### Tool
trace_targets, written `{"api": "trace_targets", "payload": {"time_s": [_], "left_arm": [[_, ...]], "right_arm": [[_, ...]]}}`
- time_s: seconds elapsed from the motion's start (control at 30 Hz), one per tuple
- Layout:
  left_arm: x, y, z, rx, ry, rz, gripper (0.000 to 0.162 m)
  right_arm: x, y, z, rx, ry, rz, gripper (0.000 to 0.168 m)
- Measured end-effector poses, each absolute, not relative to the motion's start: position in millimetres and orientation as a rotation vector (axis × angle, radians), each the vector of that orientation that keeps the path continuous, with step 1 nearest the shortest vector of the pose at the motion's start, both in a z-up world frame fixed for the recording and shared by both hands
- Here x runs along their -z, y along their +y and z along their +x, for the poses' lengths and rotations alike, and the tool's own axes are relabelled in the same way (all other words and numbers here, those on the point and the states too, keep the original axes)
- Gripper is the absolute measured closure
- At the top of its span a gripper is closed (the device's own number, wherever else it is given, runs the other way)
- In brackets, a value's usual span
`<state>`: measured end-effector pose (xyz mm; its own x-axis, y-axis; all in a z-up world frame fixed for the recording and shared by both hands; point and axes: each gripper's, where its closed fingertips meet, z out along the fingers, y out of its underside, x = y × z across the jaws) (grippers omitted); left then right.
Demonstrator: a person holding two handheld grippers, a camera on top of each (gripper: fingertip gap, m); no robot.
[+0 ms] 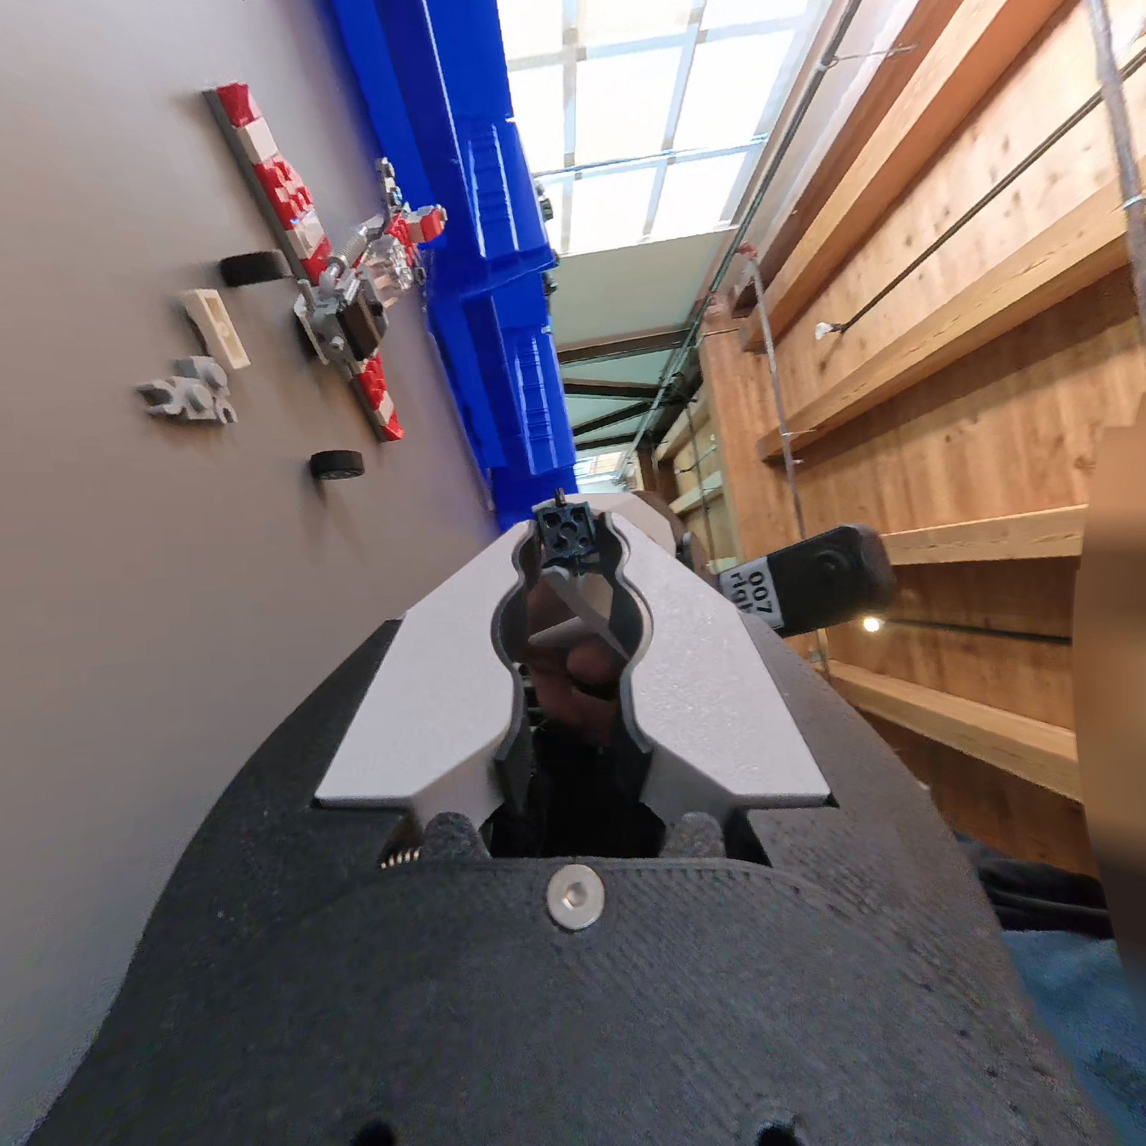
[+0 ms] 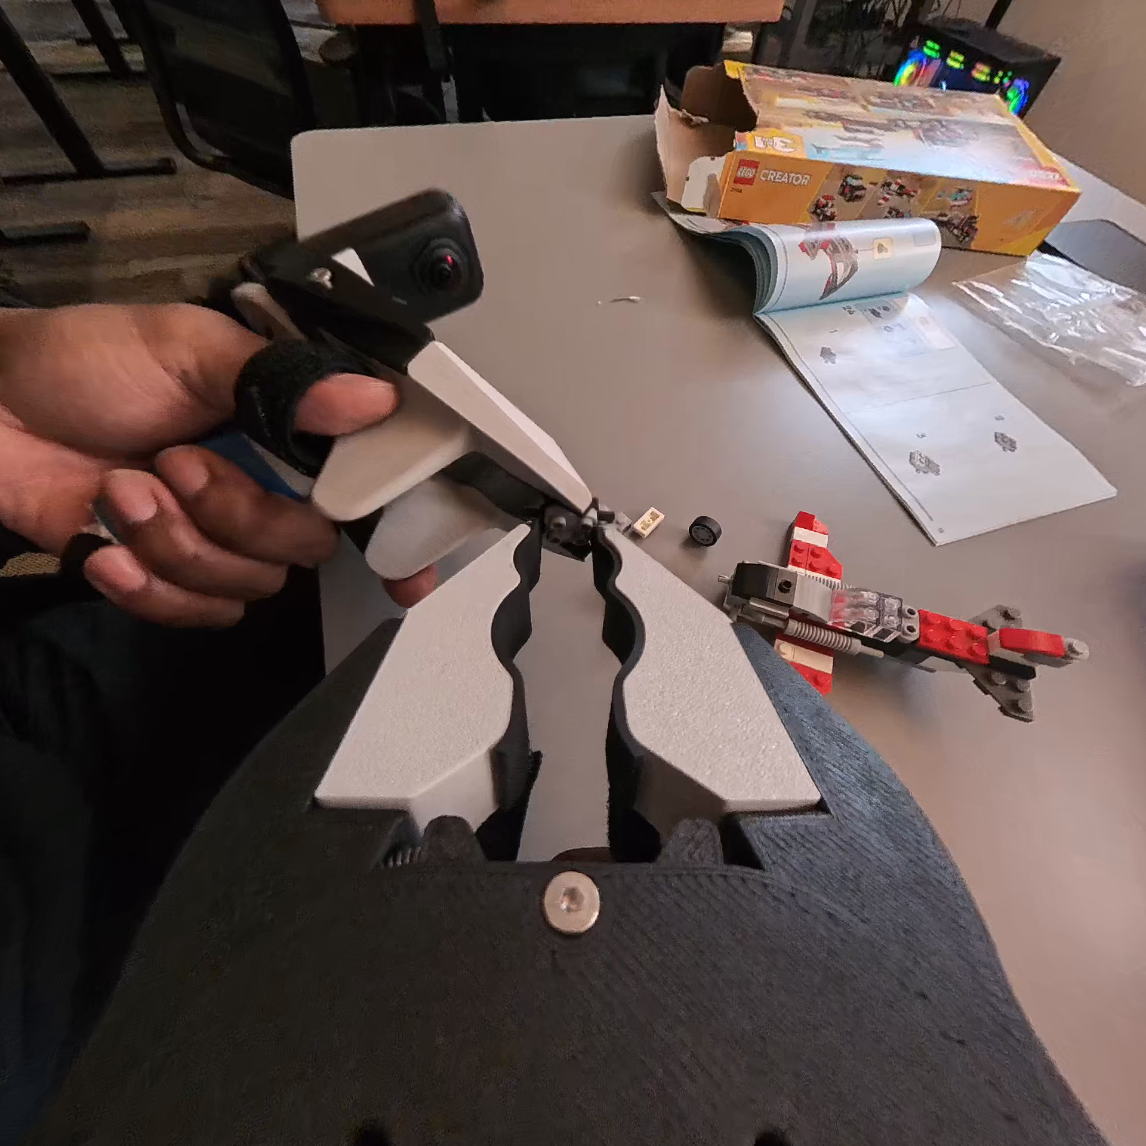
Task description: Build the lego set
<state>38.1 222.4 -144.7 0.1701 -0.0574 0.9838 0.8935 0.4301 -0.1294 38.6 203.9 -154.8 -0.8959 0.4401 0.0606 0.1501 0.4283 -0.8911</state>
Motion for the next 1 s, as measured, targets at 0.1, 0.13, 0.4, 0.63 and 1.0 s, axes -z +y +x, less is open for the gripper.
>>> {"api": "trace_targets", "payload": {"time_s": [0.1,0.13,0.4,0.63,1.0], "left_arm": [[139.3,221.4,38.3,0.899,-1.188,-0.802,0.142],[138.1,221.2,38.4,0.922,-1.184,-0.776,0.142],[128.6,221.5,39.4,1.067,-1.135,-0.619,0.142],[137.6,222.6,37.6,0.647,-1.135,-1.054,0.129],[147.8,216.8,35.1,0.501,-1.165,-1.204,0.153]], "right_arm": [[149.9,203.5,39.3,-1.503,-2.378,-0.492,0.152],[148.6,203.5,39.4,-1.519,-2.369,-0.489,0.152],[139.6,205.5,41.2,-1.648,-2.319,-0.510,0.152],[144.9,209.0,39.9,-1.495,-2.349,-0.479,0.152],[152.5,208.5,41.4,-1.315,-2.383,-0.392,0.152]]}}
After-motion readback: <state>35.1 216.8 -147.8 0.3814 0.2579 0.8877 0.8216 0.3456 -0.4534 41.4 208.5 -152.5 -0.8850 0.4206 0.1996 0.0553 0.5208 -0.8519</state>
